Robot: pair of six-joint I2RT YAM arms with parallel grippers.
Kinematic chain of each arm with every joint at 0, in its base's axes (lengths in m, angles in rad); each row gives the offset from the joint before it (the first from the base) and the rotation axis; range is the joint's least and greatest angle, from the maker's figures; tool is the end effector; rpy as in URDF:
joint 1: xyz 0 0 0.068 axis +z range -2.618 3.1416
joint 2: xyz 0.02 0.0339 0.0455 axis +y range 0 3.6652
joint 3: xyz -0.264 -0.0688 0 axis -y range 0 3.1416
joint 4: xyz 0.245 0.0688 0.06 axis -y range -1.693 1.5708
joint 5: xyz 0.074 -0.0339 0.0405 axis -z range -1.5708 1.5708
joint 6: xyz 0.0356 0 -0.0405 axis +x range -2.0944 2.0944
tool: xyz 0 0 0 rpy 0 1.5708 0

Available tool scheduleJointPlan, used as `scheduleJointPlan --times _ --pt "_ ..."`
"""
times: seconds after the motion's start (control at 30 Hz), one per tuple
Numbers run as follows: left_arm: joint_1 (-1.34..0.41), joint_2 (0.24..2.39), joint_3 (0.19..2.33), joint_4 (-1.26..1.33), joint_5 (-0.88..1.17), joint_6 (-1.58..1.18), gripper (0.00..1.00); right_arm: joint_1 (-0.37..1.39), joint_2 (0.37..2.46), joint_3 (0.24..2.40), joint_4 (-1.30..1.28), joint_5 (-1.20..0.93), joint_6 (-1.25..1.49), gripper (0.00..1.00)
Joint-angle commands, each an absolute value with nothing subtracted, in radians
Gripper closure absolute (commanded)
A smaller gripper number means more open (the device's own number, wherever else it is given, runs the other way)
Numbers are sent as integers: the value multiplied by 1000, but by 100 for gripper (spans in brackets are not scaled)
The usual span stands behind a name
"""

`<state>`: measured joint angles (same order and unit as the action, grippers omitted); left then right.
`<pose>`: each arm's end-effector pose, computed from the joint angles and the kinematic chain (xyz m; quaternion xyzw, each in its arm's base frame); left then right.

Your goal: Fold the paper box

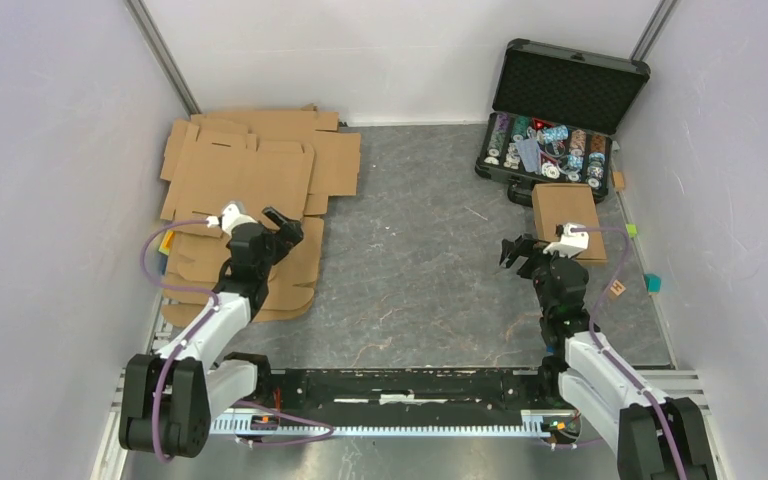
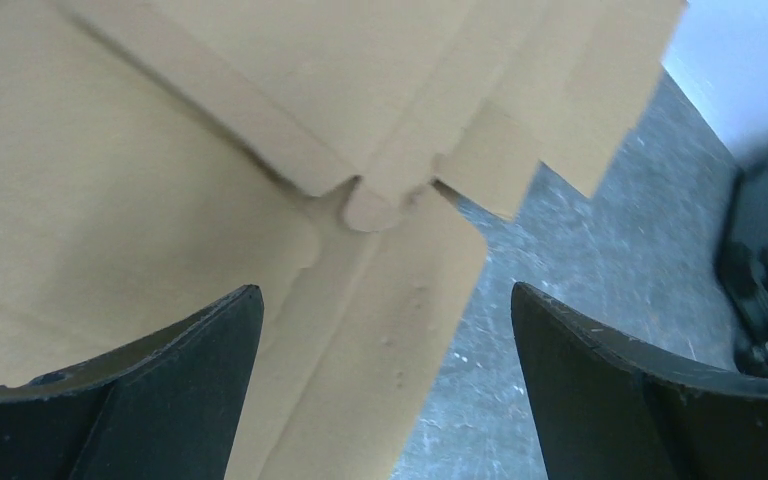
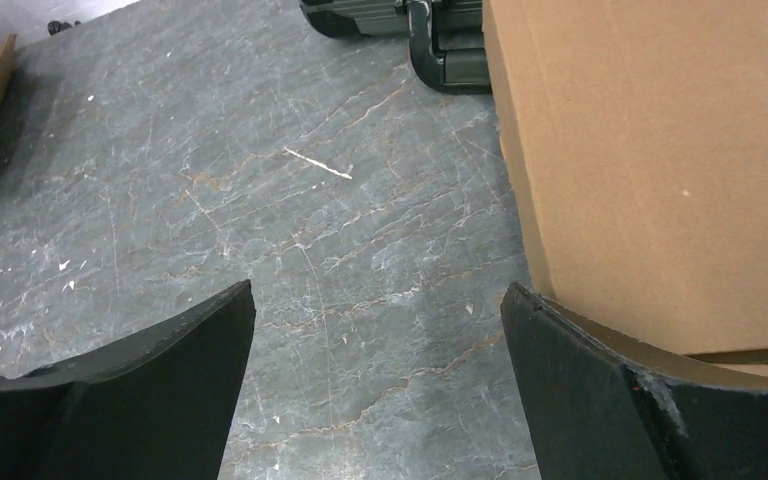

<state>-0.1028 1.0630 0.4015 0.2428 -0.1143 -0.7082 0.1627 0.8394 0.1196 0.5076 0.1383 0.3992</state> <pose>0.2210 -0.0187 0.1966 -0.2793 0.7899 -0.1705 0.5186 0.1728 0.0234 0.1706 0.1347 0.7656 0.1221 0.6171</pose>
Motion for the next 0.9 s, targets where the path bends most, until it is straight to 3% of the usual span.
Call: scheduleJointPlan --times 0.0,0.3,0.6,0.87 --pt "-103 1024 438 101 -407 -883 0 163 797 90 540 196 415 2" --pt "-100 1111 458 128 -415 -945 7 166 819 100 548 159 413 2" --pt "-10 1189 519 123 -373 -990 29 165 804 89 558 161 407 2" --pt "119 1352 589 234 -191 -987 37 165 836 84 585 129 419 2"
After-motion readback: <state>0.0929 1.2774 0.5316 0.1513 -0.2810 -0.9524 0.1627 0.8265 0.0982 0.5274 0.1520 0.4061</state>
